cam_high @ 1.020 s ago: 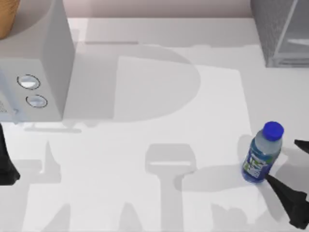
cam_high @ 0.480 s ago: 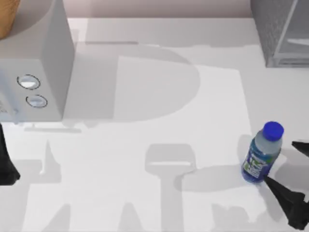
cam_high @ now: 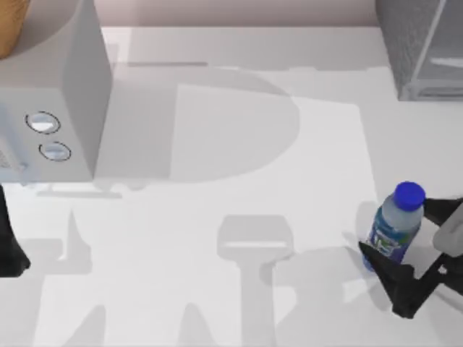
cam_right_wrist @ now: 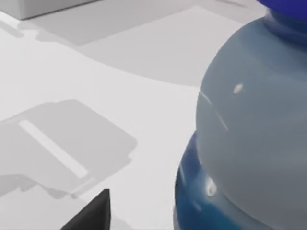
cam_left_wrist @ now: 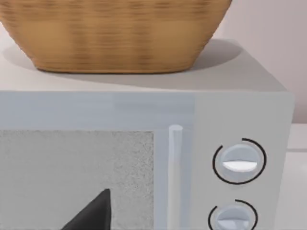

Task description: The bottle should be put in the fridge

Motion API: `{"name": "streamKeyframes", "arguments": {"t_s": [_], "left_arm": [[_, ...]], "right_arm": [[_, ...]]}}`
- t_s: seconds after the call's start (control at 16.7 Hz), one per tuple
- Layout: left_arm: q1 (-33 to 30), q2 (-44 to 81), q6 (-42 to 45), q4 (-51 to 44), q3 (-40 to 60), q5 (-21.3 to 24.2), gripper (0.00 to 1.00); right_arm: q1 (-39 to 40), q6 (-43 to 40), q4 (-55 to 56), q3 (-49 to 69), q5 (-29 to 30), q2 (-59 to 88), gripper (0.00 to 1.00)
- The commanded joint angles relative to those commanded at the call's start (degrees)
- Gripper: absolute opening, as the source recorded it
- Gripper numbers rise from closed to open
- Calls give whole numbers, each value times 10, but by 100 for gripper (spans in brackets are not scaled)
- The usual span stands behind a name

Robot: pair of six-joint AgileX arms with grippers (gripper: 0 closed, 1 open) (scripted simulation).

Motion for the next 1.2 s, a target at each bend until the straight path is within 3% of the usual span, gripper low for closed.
{"name": "streamKeyframes", "arguments": {"t_s": [0.36,1.14,1.2], "left_arm": [[0,0,0,0,0,0,100],[0,0,0,0,0,0,100],[0,0,0,0,0,0,100]], "right_arm": [[14,4,2,9,14,9,100],[14,4,2,9,14,9,3],[14,4,2,9,14,9,1]]}}
